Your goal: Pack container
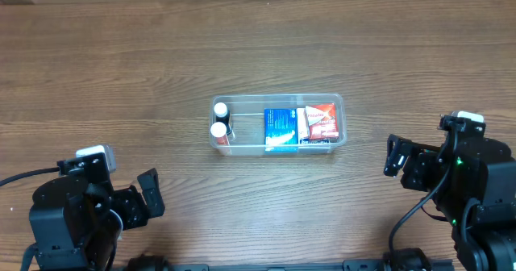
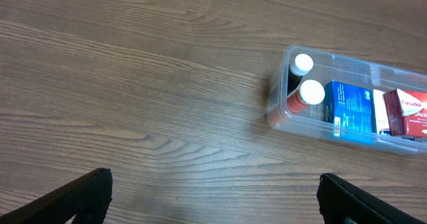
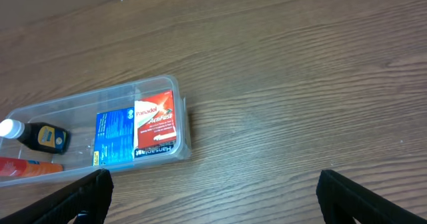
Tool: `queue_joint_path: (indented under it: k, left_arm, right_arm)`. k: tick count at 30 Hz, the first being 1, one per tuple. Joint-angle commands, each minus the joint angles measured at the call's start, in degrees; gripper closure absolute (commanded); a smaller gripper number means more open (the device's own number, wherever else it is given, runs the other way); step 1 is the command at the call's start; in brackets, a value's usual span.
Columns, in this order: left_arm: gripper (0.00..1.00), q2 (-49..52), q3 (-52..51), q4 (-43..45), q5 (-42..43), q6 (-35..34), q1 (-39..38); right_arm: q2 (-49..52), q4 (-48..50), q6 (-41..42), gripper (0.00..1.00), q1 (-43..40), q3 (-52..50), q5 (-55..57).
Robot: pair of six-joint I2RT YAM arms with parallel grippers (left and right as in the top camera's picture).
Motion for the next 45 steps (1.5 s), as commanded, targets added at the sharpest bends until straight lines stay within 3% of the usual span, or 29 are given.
queue_joint_path:
  k: [1,9,14,18,19,26,30,33,45]
  left_arm:
    - [0.0,-0.2,-0.2,0.0,-0.4,0.8,0.3]
    - [0.0,-0.2,-0.2,0.0,-0.4,0.8,0.3]
    - [0.0,-0.2,-0.2,0.0,-0.4,0.8,0.3]
    - [0.0,-0.2,-0.2,0.0,-0.4,0.8,0.3]
    - [0.0,-0.2,-0.2,0.0,-0.4,0.8,0.3]
    - [0.0,-0.2,-0.2,0.0,-0.4,0.8,0.3]
    - [0.0,-0.2,-0.2,0.0,-0.4,0.8,0.3]
    - [0.0,-0.2,-0.2,0.0,-0.4,0.8,0.3]
    - [0.0,-0.2,-0.2,0.0,-0.4,0.8,0.3]
  right_arm:
    - [-3.7,3.9,-2.6,0.0,0.1,-4.8,0.7]
    - [-27.3,23.8,-5.7,0.0,0.1,-33.1,-4.3]
    - [-37.8,32.7,-6.1,0.0,0.1,-44.4,-7.4]
    - [-43.0,40.5,-6.2,0.0,0.0,-51.9,-9.1]
    - [-42.9,48.4,-9.7,0.0,0.0,-55.9,-11.7]
    - [-42.9,67.1,-18.3,0.0,0.0,-65.2,-12.3]
    - [-42.9,63.8,-27.3,0.0,-2.4,-65.0,-20.2]
    - [-42.9,64.0,-26.4,0.0,-5.5,-65.0,-21.1]
    - [-42.9,63.8,-18.9,0.0,-5.4,-65.0,-16.8]
